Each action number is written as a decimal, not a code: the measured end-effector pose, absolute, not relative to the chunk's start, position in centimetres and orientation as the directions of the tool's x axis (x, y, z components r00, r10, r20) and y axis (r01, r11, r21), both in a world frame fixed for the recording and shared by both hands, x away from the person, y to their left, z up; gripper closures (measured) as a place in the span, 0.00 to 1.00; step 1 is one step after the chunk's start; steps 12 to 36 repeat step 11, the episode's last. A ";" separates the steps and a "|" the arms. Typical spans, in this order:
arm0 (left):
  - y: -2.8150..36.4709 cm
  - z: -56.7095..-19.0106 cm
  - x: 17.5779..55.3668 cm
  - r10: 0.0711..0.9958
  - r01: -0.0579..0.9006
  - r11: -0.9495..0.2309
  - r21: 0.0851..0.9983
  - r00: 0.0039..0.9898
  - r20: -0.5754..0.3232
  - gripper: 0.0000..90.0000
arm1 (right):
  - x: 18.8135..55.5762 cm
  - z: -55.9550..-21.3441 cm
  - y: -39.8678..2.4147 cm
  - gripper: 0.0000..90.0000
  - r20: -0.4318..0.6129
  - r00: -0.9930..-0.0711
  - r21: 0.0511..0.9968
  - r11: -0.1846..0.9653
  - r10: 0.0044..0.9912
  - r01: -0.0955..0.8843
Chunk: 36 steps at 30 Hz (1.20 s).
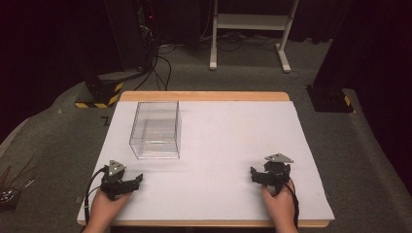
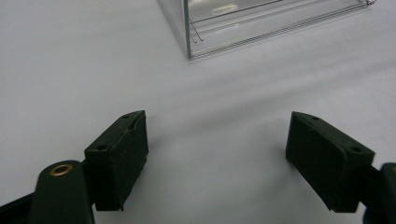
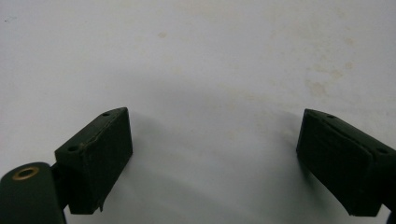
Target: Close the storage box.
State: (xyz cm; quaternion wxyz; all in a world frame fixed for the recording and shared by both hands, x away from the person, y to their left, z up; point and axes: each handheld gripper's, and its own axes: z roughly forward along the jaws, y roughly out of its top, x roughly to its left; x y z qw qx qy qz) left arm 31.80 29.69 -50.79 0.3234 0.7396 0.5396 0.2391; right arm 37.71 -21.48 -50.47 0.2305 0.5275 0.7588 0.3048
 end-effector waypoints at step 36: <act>29.8 -50.8 31.9 0.950 0.641 -0.216 0.736 0.313 0.006 0.23 | 37.7 -50.5 -21.5 0.12 -0.029 -0.337 0.706 0.258 0.941 0.659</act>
